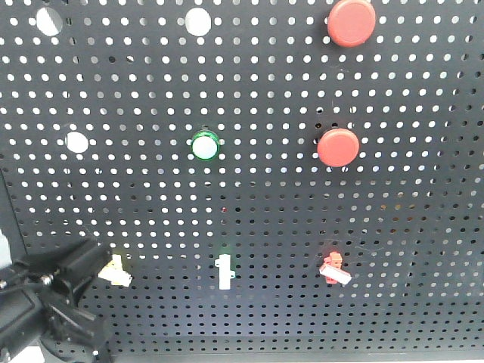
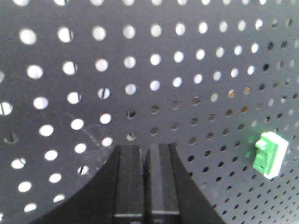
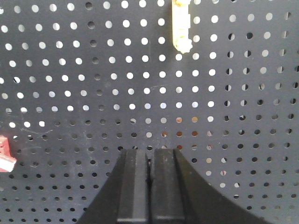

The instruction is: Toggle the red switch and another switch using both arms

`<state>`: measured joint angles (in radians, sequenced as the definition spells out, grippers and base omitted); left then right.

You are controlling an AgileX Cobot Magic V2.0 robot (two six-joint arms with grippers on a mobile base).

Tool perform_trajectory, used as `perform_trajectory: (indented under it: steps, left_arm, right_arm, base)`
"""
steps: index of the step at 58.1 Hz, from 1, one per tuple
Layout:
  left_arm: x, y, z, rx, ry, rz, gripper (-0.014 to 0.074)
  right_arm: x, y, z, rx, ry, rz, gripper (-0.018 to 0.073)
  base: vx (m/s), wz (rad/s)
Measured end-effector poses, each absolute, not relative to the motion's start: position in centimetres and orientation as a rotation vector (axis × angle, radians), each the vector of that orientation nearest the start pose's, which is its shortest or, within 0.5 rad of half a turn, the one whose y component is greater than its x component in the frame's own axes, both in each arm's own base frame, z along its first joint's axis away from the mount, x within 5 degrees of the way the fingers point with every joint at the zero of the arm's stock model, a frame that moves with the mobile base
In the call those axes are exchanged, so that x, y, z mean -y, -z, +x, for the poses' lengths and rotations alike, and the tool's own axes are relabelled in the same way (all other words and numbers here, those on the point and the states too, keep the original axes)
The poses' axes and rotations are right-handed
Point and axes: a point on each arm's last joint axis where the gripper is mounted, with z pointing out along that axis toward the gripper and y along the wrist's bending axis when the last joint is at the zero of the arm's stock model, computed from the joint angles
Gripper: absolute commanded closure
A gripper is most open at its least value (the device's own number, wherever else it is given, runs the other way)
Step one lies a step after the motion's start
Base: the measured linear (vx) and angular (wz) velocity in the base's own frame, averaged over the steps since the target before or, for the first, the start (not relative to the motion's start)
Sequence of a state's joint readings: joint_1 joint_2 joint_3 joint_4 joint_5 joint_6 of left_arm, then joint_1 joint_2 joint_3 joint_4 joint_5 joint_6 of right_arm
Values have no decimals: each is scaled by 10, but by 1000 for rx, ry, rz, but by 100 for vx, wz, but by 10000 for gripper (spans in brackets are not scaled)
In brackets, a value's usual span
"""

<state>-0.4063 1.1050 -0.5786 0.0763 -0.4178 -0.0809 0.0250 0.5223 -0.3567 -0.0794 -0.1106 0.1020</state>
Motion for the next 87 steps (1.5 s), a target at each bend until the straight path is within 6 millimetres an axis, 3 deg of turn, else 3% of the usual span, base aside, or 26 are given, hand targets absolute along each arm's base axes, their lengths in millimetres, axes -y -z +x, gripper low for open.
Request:
perform_trajectory:
  steps: [16,49,63,75,87]
  left_arm:
    - [99,-290,225,-1621,351,329,594]
    - [96,-287,227,-1747,392,215,594]
    - [95,-261,221,-2006,387,201,594]
    - [91,-276,212,-1946,404,192,594]
    - [81,-309,188,-1792,408,217,594]
  right_arm:
    - [-4,-302,117,-1539,-45,-9,566]
    - [-4,-302,117,-1539,-45,-9,566]
    - [-4,-302,117,-1539,-45,-9,566]
    - [-4,-302,117,-1539,-48,-6,566]
    - [-5,-305,117,-1516,-60,-11,566]
  base:
    - [0,0]
    - [0,0]
    - [0,0]
    - [0,0]
    - [0,0]
